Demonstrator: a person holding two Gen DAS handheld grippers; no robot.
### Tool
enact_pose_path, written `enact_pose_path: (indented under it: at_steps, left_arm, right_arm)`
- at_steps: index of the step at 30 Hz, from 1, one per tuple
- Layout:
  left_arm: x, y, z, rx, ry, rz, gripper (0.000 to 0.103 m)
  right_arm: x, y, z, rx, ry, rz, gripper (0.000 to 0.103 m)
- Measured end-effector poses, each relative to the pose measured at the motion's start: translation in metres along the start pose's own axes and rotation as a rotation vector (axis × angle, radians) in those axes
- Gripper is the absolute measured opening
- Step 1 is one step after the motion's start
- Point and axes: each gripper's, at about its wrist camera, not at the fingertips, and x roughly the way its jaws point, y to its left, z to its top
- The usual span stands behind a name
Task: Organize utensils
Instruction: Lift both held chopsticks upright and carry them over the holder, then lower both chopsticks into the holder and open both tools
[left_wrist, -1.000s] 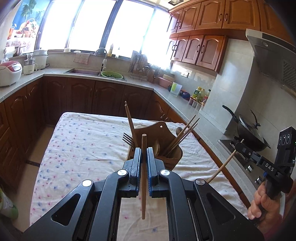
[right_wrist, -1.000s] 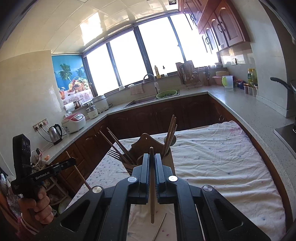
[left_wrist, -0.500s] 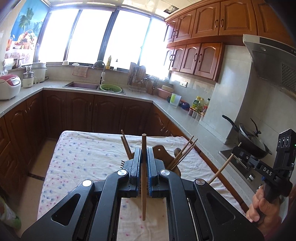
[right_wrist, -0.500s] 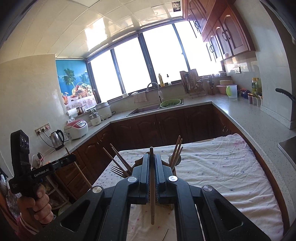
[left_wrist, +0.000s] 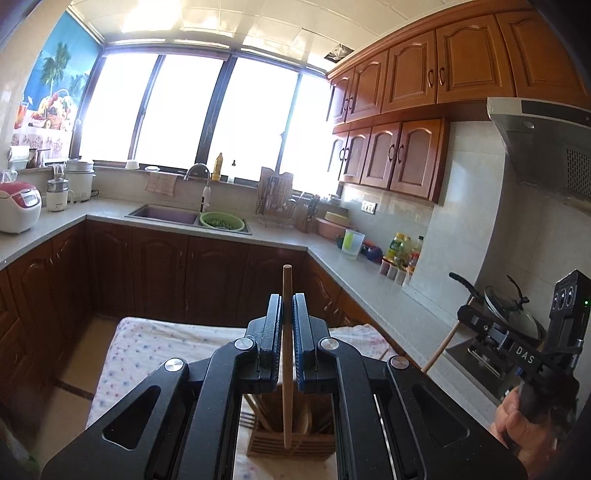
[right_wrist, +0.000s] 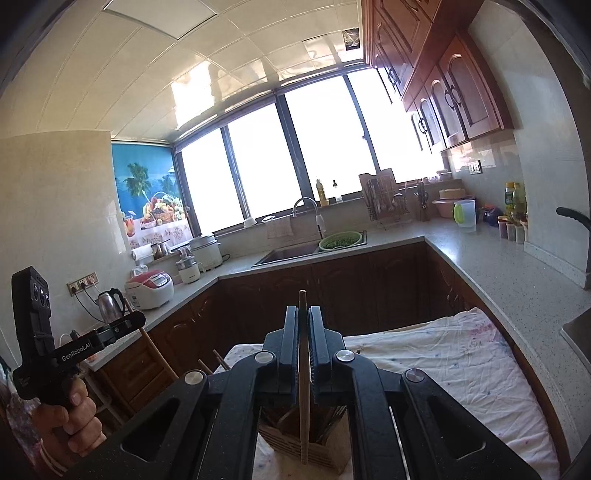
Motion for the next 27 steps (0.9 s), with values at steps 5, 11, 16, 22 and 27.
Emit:
enact_pose_path:
  at_steps: [5, 11, 16, 22, 27]
  left_arm:
    - [0.029, 0.003, -0.001, -0.013, -0.006, 0.038, 0.005]
    - [0.058, 0.015, -0.036, -0.066, 0.070, 0.064, 0.005]
    - [0.067, 0.020, -0.066, -0.085, 0.132, 0.062, 0.005]
    - [0.068, 0.019, -0.087, -0.082, 0.186, 0.055, 0.006]
    - [0.071, 0.017, -0.097, -0.062, 0.215, 0.076, 0.006]
  right_arm:
    - [0.025, -0.007, 0.002, 0.004, -0.004, -0.023, 0.005]
    - [0.043, -0.015, -0.020, 0.015, 0.026, -0.049, 0.005]
    - [0.048, -0.022, -0.044, 0.025, 0.069, -0.062, 0.005]
    - [0.055, -0.032, -0.064, 0.055, 0.131, -0.073, 0.005]
    - [0.063, -0.030, -0.079, 0.057, 0.180, -0.075, 0.005]
